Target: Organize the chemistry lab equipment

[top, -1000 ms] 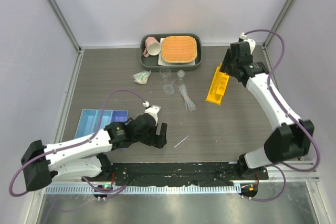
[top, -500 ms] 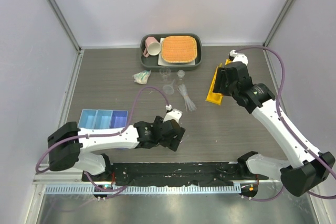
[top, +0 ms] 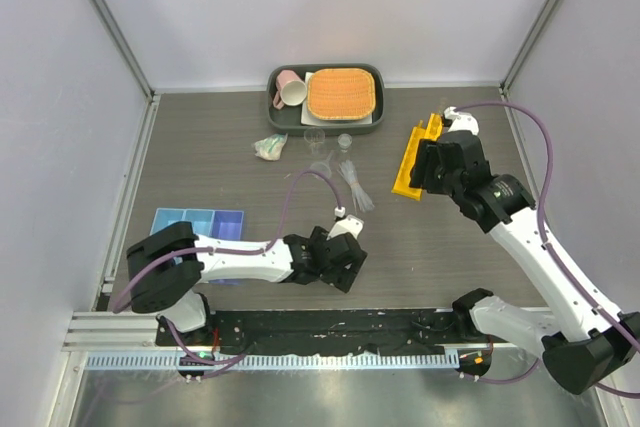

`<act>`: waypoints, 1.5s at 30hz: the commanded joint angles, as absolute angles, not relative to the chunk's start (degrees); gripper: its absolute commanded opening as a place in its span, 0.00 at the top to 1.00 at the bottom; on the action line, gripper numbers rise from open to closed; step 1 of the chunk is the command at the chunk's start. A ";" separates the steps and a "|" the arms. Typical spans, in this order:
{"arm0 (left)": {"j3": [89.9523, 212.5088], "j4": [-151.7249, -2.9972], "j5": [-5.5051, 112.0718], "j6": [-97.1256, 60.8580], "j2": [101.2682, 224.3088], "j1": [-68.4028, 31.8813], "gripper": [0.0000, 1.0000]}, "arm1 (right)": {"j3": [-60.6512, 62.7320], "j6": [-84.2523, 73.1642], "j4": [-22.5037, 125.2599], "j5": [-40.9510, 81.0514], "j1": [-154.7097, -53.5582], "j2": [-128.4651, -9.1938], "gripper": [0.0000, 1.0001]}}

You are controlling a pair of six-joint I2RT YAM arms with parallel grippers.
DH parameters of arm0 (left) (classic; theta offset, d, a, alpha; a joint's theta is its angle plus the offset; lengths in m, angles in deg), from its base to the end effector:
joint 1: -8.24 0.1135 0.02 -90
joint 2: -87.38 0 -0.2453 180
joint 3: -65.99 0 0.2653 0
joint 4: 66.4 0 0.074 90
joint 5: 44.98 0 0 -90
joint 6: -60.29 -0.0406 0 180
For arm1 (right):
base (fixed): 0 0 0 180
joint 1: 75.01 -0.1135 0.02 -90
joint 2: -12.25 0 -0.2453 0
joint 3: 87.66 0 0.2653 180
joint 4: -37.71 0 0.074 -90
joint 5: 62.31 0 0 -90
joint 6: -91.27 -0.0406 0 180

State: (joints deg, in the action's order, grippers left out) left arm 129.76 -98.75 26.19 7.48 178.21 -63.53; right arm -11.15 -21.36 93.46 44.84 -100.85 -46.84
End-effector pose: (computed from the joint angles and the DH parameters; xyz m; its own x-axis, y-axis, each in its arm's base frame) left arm 0.1116 -0.2970 0.1413 -0.7269 0.3781 -0.5733 0.5124 0.8544 -0.0863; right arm 0.2173 0.0919 0.3334 -0.5954 0.1202 -0.7944 0.0225 0.9909 0.1330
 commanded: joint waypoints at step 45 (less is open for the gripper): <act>115.28 -85.39 63.81 3.15 140.23 -59.36 0.99 | -15.01 -22.55 100.44 3.72 -101.81 -28.89 0.40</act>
